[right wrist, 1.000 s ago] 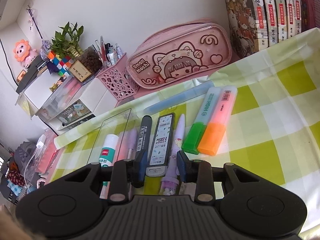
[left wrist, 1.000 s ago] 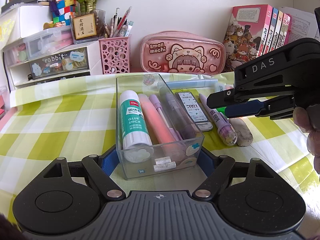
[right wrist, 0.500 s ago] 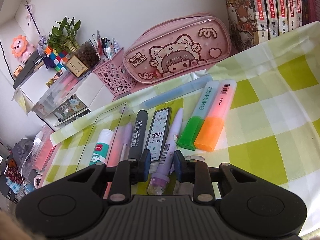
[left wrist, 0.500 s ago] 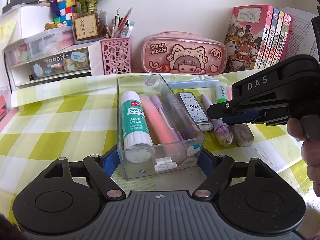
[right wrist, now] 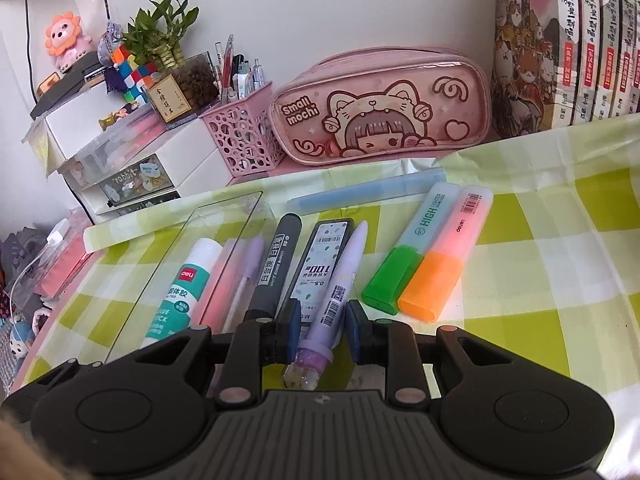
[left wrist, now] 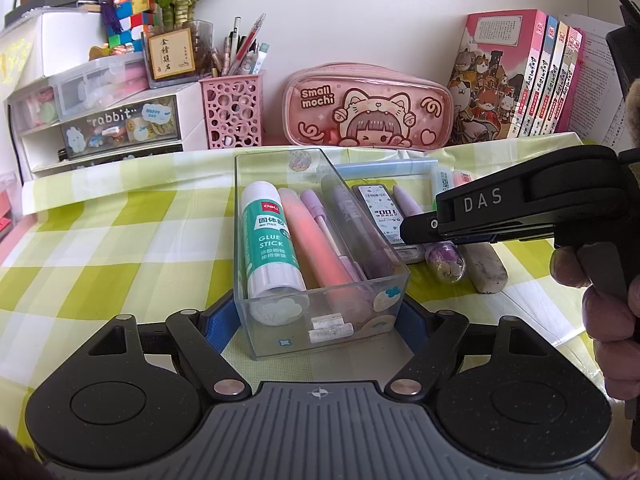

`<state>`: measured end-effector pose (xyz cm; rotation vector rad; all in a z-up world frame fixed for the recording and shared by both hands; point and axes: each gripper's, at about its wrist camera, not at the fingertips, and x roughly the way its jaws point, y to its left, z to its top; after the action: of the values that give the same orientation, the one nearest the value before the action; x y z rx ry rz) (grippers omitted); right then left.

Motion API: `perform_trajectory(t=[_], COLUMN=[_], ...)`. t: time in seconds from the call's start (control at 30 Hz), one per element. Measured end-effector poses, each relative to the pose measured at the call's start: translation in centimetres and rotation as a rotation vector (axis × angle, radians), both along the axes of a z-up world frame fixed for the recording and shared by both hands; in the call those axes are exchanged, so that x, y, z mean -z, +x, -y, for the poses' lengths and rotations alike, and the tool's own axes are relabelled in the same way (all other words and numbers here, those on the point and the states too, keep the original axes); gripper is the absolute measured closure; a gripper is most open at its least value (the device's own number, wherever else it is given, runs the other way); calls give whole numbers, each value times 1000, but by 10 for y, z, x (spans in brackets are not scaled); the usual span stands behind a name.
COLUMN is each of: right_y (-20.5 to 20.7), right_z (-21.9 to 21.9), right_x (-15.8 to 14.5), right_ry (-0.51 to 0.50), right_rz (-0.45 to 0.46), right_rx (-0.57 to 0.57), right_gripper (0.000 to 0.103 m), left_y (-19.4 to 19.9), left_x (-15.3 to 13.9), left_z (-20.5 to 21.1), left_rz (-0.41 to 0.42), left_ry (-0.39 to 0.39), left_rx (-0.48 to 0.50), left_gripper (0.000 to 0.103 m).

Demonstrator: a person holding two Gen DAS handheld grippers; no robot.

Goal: Organize stationery
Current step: 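Move the right gripper toward the lilac pen beside the box, then close the right gripper on the lilac pen and lift it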

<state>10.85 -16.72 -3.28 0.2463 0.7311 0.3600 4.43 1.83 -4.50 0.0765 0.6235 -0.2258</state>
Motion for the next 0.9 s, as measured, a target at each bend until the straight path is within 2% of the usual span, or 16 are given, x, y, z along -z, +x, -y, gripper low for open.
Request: perform_trajectory(t=[0.17,0.33,0.47,0.5,0.6,0.7,0.9], right_y=[5,11,10,9,4,3,9], right_z=[-1,-11,-8,-7,-1,8,32], right_x=[0,-3,-4,-4,-3,-2,3], right_ry=[-23,-105,-97,-94,-53,16,233], right_rz=[12,25,17,15,-8,-47,-171], right_rx=[-27,-79,-83,-80,-66,-45,-3], right_gripper=[77,77,78,81,86,87,87], left_y=[0,0,0,0,0,0,0], left_x=[0,0,0,0,0,0,0], left_z=[0,0,0,0,0,0,0], left_rz=[0,0,0,0,0,0,0], left_ry=[0,0,0,0,0,0,0], left_rx=[0,0,0,0,0,0,-1], left_gripper=[25,25,25,25,25,25,25])
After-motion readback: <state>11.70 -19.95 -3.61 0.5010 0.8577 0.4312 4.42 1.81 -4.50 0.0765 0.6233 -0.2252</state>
